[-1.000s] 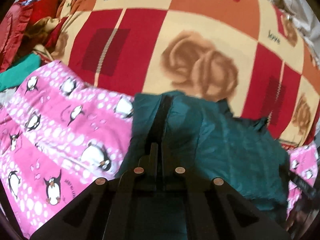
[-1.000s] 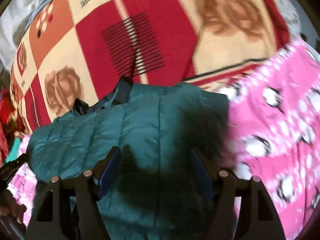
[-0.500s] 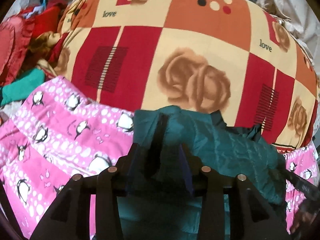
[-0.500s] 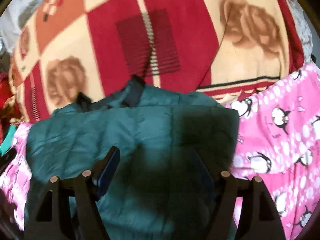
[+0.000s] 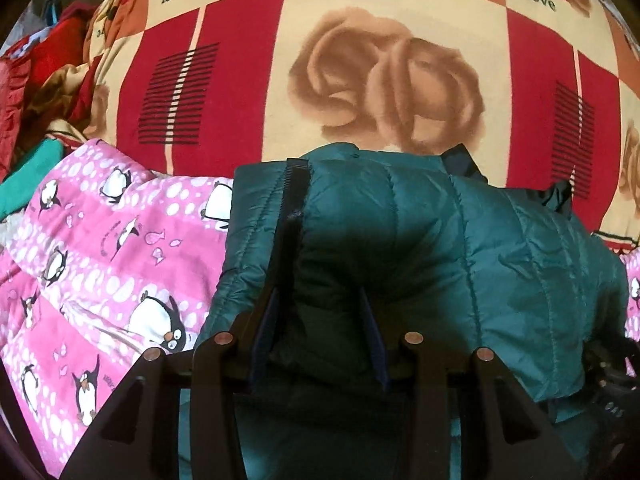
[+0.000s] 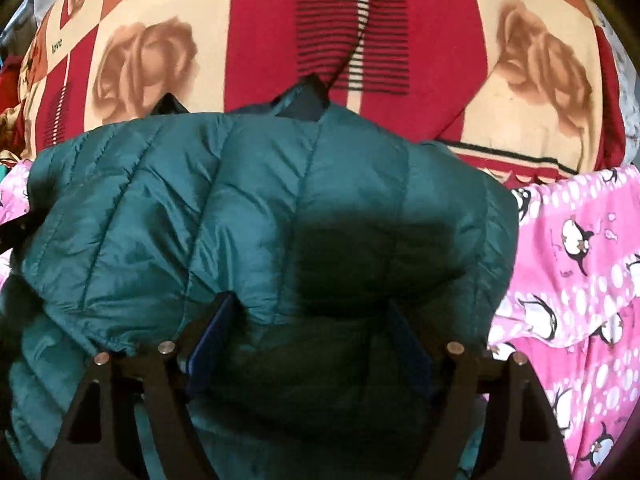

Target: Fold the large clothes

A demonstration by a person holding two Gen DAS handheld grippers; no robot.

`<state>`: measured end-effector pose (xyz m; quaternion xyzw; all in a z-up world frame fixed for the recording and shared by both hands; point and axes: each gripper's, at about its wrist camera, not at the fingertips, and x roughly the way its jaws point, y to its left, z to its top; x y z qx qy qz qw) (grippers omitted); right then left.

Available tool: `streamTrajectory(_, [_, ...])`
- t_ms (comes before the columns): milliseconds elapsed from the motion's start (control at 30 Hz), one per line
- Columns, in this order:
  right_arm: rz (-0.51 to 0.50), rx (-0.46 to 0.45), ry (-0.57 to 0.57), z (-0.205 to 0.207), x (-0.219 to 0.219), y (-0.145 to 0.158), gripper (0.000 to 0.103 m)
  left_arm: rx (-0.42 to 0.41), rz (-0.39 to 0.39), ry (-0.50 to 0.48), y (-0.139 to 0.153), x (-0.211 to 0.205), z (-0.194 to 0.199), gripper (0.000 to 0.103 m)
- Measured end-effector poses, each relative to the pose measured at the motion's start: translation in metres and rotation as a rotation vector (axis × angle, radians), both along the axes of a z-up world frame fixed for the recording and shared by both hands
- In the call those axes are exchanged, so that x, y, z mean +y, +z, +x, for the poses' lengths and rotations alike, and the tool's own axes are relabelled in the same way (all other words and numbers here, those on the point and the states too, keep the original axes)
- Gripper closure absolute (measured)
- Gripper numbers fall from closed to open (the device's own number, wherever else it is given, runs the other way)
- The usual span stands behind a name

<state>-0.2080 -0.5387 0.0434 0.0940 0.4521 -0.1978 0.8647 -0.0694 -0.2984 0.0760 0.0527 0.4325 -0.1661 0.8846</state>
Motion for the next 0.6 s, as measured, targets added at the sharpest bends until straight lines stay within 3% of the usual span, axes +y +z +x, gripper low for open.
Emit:
streamTrajectory(100, [0.021,-0.005,-0.01,-0.006,0.0,0.015,0.022,0.005,0.004,0.002,-0.001,-0.001,0.001,0.084])
streamTrajectory(300, [0.002,-0.119,-0.064,-0.038,-0.006,0.049,0.022,-0.007,0.023,0.006,-0.003,-0.006,0.001,0.084])
streamTrajectory(500, [0.0,-0.017,-0.091,-0.026,-0.026,0.009,0.022,-0.01,0.03,-0.005,-0.006,-0.011,0.0,0.08])
streamTrajectory(600, [0.05,-0.025,-0.119,-0.024,-0.037,-0.006,0.018,-0.014,0.042,-0.008,-0.007,-0.016,0.0,0.08])
